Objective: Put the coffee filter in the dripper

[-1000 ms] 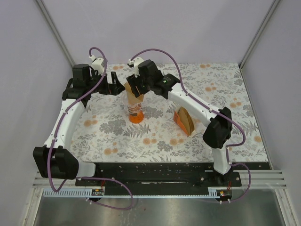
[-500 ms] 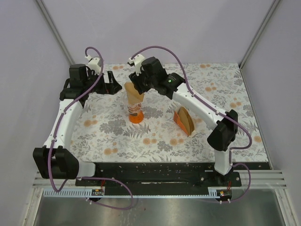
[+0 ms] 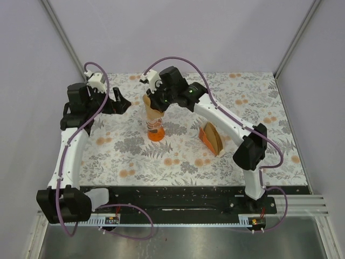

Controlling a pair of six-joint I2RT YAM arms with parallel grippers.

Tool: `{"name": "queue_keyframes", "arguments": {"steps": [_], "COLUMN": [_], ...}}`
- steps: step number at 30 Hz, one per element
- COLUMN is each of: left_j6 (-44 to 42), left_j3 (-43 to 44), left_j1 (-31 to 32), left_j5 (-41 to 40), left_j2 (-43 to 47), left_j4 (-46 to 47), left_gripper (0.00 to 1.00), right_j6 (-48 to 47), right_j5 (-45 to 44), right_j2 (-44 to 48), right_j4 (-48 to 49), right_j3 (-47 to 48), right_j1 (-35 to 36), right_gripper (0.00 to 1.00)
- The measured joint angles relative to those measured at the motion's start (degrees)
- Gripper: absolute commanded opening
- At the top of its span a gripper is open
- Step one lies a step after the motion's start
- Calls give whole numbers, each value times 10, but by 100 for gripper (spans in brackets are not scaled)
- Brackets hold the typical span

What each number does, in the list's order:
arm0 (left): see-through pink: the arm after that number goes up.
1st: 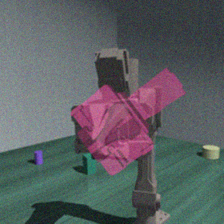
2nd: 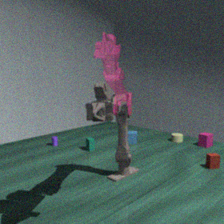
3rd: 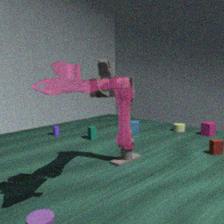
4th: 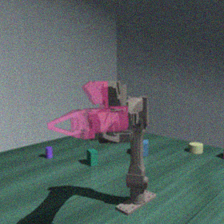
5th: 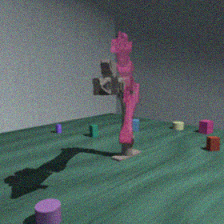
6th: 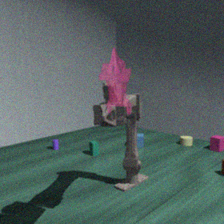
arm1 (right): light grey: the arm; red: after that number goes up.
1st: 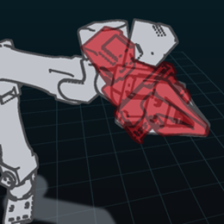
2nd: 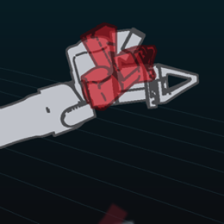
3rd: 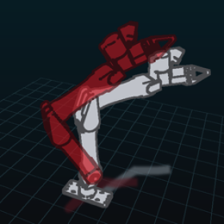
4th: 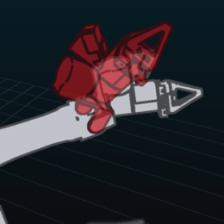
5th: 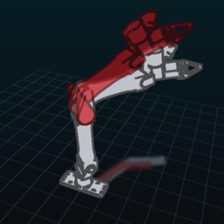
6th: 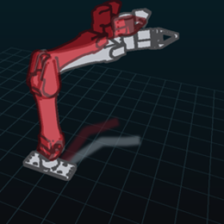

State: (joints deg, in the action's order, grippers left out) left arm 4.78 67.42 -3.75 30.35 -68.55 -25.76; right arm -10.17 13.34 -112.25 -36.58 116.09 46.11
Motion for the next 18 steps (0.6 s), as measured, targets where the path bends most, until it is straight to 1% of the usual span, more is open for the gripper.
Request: {"name": "queue_keyframes", "arguments": {"steps": [4,10,18], "left_j6": [5,57,112], "left_j3": [-34,-64,-93], "left_j1": [-25,-53,-56], "left_j5": [31,75,111], "left_j2": [30,28,6], "left_j4": [26,68,91], "left_gripper": [99,99,99], "right_j6": [-8,-23,-30], "right_j5": [42,53,5], "right_j2": [-70,-162,-197], "right_j4": [-66,-155,-209], "right_j3": [82,192,228], "right_j1": [0,3,21], "right_gripper": [0,0,0]}}
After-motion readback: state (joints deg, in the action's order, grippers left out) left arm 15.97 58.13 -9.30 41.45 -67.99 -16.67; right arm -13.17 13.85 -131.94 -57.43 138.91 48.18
